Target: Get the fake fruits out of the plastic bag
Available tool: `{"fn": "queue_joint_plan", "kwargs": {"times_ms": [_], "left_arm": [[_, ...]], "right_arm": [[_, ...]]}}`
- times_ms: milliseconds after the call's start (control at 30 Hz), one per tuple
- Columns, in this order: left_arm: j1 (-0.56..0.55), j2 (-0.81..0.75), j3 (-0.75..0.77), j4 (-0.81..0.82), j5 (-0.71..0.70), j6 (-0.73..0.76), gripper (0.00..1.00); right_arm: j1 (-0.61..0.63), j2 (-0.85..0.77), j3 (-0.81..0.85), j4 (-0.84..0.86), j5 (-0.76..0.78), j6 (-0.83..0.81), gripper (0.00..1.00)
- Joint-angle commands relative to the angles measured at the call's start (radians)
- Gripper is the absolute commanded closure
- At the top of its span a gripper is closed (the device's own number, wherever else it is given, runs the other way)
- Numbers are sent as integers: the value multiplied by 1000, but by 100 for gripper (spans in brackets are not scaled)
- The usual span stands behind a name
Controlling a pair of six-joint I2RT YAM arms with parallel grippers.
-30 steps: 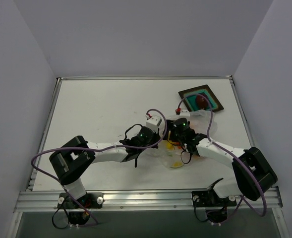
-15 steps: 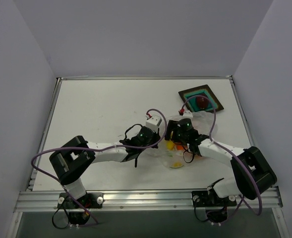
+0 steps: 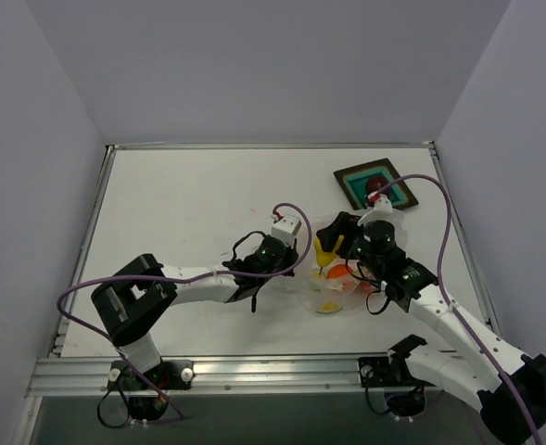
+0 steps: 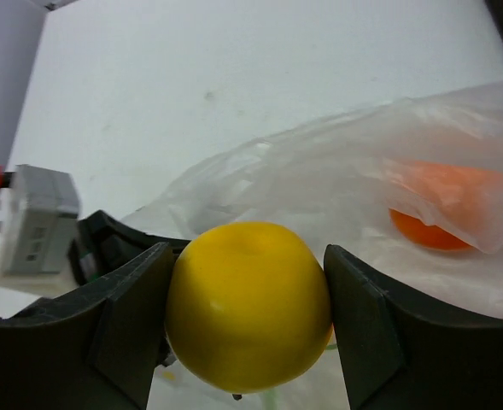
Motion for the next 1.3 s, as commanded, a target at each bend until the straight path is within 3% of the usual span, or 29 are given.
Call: {"fn": "queue_joint_plan", "kwargs": {"times_ms": [0,100,233,300,500,667,967,1267], "left_arm": [[18,-76,1,11,-47,26,98],[21,-84,-6,14,-56,39,98],[22,-70,0,9,-53,45,98],[22,-61,4,6,-51,46,98],[22,-61,4,8,-34,43,98],[22,-73,0,11,-30,42,98],[21,-78,-3,15,-16,33,98],[21,-72,-2,14,-13,30,98]], "right_arm": [[8,-32,117,-30,-133,38,64],[3,-30,251,-24,-137,22,64],[-51,22,414,-21,32,-47,66],[-134,48,482,-7,72,-50,66],[-381,186,528,12,142,-24,65],[-500,335,488,68,214,-8,65],[-698,617,467,160,104,37,64],[-739,833,526,222,20,28,64]]}}
